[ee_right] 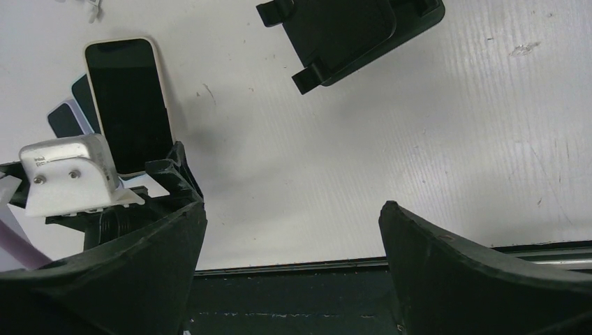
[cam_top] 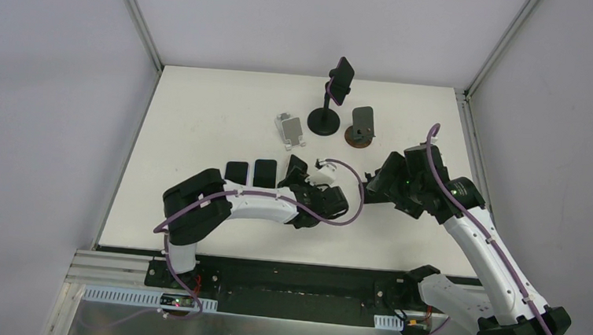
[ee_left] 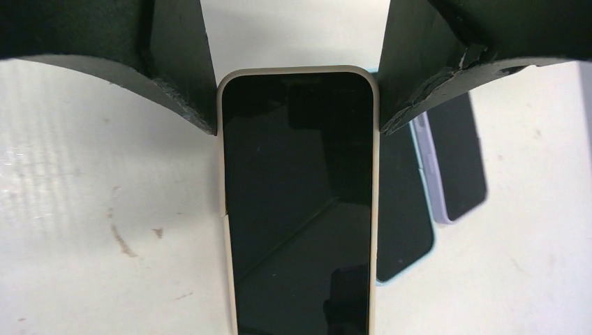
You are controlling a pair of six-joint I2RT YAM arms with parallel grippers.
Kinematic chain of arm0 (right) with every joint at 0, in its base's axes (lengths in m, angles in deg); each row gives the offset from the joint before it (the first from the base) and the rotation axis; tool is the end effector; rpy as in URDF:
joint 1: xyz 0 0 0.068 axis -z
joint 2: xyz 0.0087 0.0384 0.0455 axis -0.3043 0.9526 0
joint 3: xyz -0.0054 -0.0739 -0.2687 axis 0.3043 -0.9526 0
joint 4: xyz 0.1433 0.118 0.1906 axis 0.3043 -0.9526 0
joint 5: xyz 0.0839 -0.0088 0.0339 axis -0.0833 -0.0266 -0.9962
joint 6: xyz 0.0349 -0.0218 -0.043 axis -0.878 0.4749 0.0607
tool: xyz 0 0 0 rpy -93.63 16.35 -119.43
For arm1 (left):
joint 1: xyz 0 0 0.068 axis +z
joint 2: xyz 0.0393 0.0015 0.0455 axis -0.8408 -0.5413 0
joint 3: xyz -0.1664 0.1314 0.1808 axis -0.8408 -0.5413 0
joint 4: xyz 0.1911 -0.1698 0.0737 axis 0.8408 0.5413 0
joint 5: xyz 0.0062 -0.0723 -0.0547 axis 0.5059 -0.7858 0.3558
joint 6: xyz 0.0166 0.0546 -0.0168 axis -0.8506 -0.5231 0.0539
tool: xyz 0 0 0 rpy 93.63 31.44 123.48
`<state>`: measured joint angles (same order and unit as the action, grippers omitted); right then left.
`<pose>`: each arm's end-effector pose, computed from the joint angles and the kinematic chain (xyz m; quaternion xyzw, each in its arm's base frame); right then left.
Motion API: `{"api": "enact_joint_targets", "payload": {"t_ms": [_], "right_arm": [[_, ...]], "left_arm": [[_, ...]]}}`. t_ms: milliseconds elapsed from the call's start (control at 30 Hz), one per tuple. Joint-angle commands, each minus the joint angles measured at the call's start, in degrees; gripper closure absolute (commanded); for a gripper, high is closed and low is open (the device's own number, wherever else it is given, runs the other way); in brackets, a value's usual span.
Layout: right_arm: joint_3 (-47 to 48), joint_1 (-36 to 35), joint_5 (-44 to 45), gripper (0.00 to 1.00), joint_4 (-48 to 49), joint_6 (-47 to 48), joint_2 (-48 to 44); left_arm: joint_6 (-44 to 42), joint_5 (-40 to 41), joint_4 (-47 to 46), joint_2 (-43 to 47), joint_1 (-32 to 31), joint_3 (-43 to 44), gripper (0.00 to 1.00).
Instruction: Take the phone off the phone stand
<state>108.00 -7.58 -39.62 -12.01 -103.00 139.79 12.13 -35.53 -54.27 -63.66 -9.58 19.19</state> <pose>0.1755 0.0776 0.3194 0.0823 0.9312 0.1255 0.3321 0.1776 -0.3286 0.1664 0.2206 0.8492 0.1277 0.4625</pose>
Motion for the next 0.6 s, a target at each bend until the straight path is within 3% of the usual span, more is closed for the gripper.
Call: {"api": "enact_joint_targets", "payload": {"t_ms": [0, 567], "right_arm": [[0.39, 0.32, -0.22, 0.02, -0.63, -0.97, -1.55], [4.58, 0.37, 1.43, 0.02, -4.3, -1.31, -5.41]], "left_arm": [[10.41, -10.77, 5.46, -0.69, -1.32, 4.2, 1.0], [25.66, -20.55, 7.71, -2.68, 3.65, 4.92, 1.0]]}}
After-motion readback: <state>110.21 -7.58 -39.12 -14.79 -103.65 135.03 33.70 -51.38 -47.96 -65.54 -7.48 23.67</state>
